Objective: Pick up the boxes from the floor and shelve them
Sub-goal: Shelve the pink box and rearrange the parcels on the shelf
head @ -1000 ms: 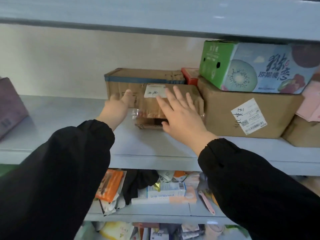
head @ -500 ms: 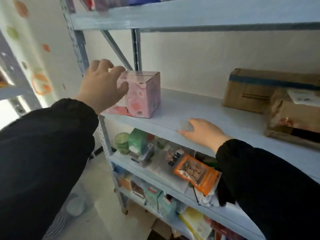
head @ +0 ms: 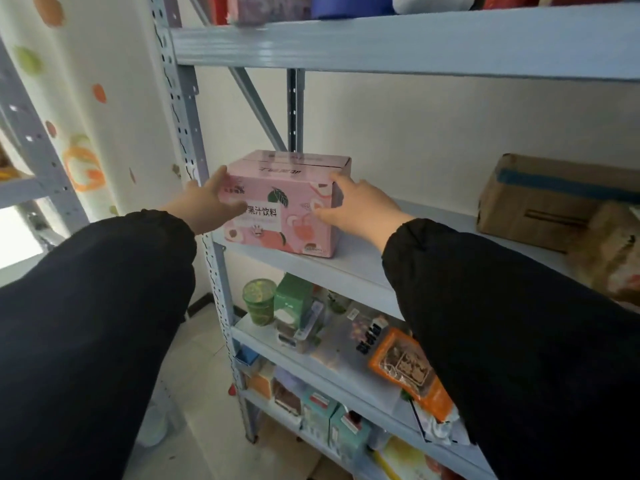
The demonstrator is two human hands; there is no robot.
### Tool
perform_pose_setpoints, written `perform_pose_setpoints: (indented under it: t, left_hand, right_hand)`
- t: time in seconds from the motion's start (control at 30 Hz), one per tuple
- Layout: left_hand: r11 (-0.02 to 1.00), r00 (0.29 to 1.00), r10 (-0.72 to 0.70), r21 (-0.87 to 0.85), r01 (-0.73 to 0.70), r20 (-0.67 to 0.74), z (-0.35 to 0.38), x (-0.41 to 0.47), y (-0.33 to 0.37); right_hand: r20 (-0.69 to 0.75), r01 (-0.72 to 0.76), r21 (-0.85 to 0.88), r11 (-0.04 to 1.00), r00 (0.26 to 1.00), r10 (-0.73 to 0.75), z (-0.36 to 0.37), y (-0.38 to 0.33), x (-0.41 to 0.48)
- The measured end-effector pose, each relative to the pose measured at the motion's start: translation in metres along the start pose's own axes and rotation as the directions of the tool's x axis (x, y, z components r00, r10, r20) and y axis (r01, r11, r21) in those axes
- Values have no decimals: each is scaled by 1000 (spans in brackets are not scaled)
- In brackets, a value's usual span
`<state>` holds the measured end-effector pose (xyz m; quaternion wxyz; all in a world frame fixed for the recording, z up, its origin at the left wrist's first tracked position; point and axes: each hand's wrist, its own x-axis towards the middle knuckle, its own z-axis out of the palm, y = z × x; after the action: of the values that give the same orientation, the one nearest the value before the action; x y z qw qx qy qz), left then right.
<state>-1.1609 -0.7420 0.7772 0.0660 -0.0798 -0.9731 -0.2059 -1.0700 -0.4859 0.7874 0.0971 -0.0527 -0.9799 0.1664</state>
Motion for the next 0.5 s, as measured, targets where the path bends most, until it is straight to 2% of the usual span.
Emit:
perform_pose_setpoints:
  t: [0.1, 0.2, 0.33, 0.5]
  left_hand:
    - [990, 994, 105, -90, -107, -22, 6, 7, 3]
    - [961, 989, 150, -233, -148, -10, 10, 10, 9]
    - [933, 975, 221, -283, -221, -30, 34, -4, 52]
    - [876, 935, 347, -330, -351, -72, 66, -27, 123]
  right_hand:
    - [-15, 36, -6, 999, 999, -36, 0, 6, -4]
    - [-64, 47, 45, 998, 997, -44, 1, 11, -10]
    - [-144, 24, 154, 988, 990, -2, -7, 36, -32]
    - [-217, -111, 24, 994, 969, 113, -31, 101, -87]
